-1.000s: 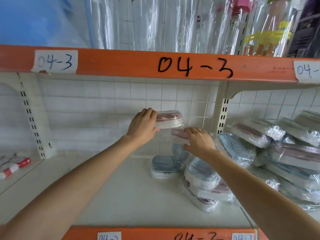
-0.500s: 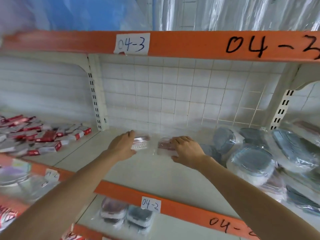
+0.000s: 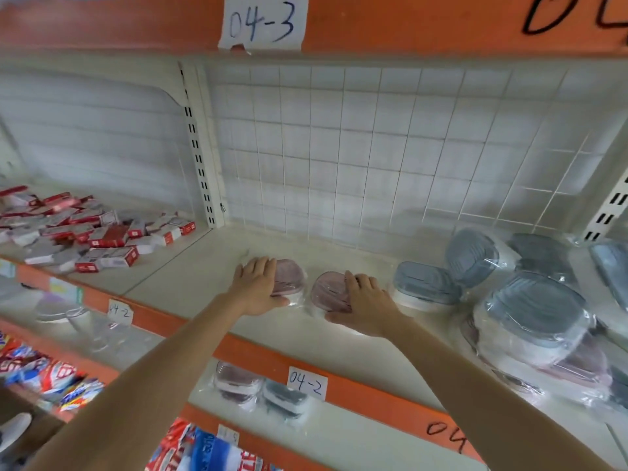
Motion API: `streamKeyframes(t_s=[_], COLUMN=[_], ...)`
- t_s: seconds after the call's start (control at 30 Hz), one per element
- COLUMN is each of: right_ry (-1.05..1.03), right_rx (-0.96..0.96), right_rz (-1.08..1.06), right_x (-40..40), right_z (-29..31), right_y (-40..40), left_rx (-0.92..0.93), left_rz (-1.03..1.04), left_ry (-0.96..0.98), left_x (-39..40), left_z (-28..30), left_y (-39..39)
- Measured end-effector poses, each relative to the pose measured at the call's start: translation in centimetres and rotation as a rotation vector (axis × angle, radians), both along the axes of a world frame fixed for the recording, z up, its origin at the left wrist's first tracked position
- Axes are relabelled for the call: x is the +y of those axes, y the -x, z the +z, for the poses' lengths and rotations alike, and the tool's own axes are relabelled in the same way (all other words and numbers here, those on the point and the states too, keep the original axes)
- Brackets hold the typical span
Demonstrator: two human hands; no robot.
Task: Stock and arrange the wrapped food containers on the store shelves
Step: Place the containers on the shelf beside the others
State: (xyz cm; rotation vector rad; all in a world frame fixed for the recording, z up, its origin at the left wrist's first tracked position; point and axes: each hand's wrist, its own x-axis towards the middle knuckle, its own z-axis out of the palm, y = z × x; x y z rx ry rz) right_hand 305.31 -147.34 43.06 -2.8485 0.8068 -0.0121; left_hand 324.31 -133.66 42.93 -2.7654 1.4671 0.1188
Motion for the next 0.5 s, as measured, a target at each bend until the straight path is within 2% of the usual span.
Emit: streamKeyframes(t_s=[0.33,0.5], right_ry=[0.151,0.145], right_rx=[-0.153,-0.222], right_rz=[0.045,0.023], right_x=[-0.6,-0.3], right_z=[-2.0,-2.3], right_y=[0.1,0.6], left_rx=[0.018,-0.002], left_rz=[0.069,0.203], left_ry=[0.104,0.359], left_x=[-0.2,0.6], left_z=[-1.2,-1.8], left_y=[0.2,3.0])
